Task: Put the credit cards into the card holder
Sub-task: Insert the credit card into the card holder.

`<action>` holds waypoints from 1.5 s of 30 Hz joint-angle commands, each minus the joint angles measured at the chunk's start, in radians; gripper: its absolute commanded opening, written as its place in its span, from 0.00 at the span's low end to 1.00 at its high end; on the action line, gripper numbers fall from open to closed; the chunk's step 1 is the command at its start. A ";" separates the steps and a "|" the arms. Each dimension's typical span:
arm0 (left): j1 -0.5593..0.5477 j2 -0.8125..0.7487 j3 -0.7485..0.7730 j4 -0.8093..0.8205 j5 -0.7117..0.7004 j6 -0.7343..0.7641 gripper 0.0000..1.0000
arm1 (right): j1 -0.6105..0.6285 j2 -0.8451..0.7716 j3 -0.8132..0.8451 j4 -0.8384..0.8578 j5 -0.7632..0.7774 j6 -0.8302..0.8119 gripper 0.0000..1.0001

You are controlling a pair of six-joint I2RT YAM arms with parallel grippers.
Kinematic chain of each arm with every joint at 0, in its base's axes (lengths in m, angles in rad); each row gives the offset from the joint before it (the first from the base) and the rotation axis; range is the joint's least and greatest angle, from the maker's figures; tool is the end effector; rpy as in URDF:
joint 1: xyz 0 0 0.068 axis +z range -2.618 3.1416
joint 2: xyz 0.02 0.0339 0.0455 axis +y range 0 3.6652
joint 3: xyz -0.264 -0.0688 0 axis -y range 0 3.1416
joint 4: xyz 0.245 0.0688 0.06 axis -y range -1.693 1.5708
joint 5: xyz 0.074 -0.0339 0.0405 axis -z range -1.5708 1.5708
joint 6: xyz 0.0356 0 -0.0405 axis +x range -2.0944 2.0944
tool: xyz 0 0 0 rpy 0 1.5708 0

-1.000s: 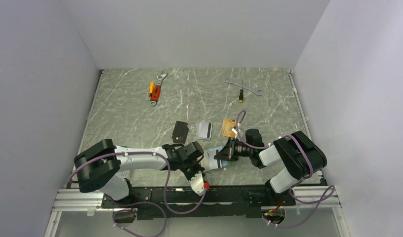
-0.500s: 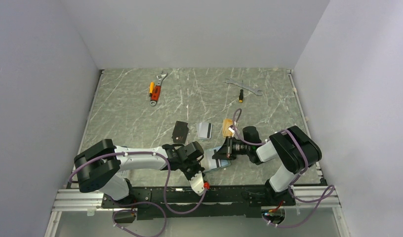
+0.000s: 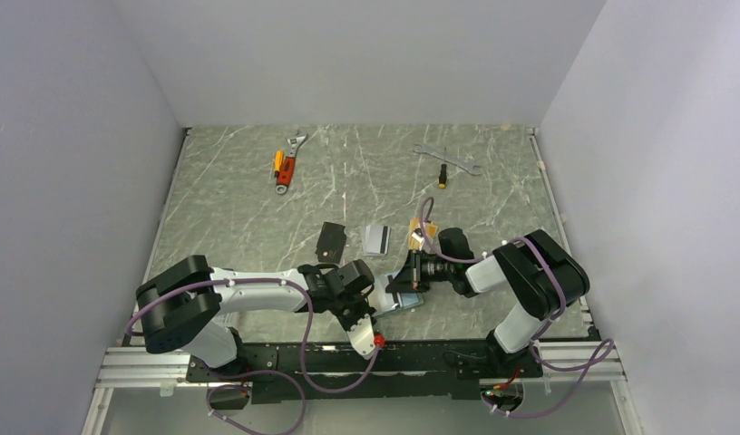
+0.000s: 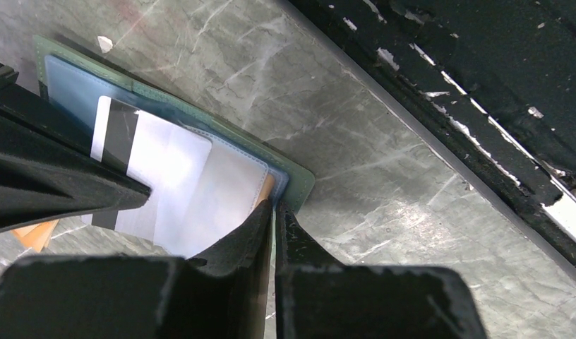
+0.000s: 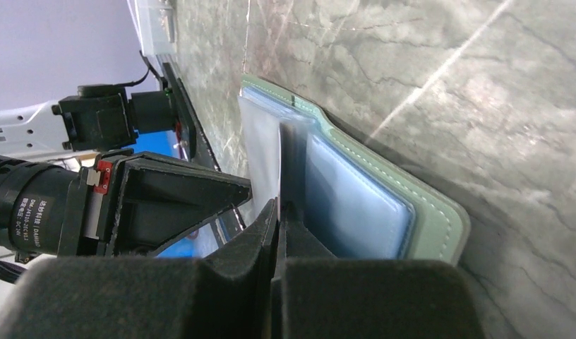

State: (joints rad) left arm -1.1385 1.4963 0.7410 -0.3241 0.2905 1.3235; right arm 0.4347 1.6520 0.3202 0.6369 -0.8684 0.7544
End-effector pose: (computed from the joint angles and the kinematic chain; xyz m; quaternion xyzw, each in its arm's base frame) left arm 0.1042 -0.2502 0.1572 0.9166 0.2867 -0.1176 0.2526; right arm 0.1992 0.1224 0.0907 -0.0454 0.8395 0.5311 0.1053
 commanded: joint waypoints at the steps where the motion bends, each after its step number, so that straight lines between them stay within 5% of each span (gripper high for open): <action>1: -0.009 -0.009 0.028 -0.041 0.020 0.010 0.11 | 0.026 -0.004 0.036 -0.106 0.031 -0.085 0.00; 6: -0.009 -0.010 0.028 -0.045 0.015 0.012 0.11 | 0.034 -0.008 0.050 -0.157 0.067 -0.104 0.00; 13: -0.009 -0.012 0.027 -0.049 0.016 0.010 0.11 | 0.051 -0.112 0.052 -0.299 0.220 -0.127 0.44; 16: -0.009 -0.013 0.026 -0.048 0.019 0.010 0.11 | 0.051 -0.151 0.035 -0.298 0.243 -0.117 0.53; 45: -0.009 -0.034 0.019 -0.003 -0.017 -0.039 0.09 | 0.327 -0.245 0.159 -0.700 0.736 -0.099 0.66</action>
State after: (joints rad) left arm -1.1408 1.4960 0.7483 -0.3561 0.2783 1.3113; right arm 0.7311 1.3987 0.4915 0.1333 -0.3241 0.6750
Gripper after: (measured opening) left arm 0.088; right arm 0.652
